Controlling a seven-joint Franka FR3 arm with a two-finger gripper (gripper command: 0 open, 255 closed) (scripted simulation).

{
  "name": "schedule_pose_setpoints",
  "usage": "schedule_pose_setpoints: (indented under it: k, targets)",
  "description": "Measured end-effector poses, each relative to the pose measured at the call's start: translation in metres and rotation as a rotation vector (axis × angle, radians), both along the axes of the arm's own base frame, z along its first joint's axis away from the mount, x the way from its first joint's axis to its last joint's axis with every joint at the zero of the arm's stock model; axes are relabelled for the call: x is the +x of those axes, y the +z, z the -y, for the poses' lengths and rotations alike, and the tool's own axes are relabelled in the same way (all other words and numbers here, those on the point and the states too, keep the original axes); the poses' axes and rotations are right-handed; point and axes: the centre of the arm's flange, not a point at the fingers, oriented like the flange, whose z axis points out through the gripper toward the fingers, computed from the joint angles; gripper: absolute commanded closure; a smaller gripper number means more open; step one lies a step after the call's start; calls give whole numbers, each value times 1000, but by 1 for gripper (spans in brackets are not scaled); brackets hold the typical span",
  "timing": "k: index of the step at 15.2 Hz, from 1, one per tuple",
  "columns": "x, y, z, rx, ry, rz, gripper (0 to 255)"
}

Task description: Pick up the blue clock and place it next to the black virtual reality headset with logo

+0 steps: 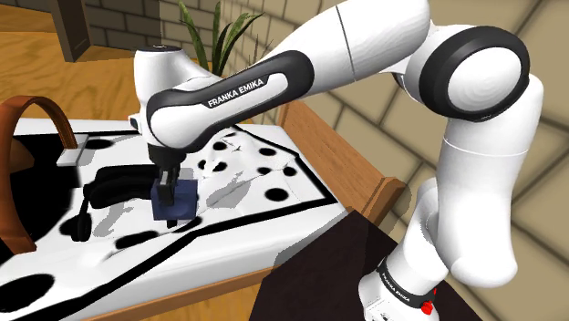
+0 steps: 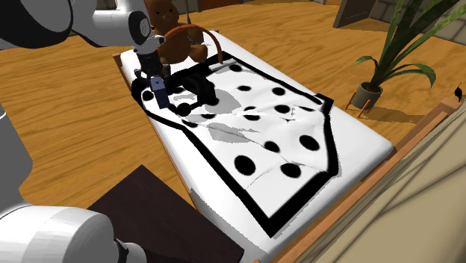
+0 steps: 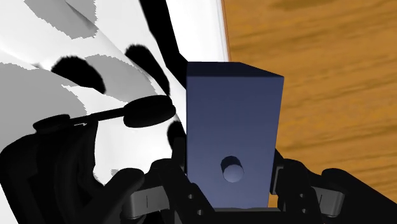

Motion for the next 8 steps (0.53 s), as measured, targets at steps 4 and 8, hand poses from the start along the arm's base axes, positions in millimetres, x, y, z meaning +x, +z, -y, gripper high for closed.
schedule_pose_setpoints:
  k: [4,8]
  targets:
    - [1,-21,0,0,0,0,255]
    - [0,-43,2,0,0,0,255]
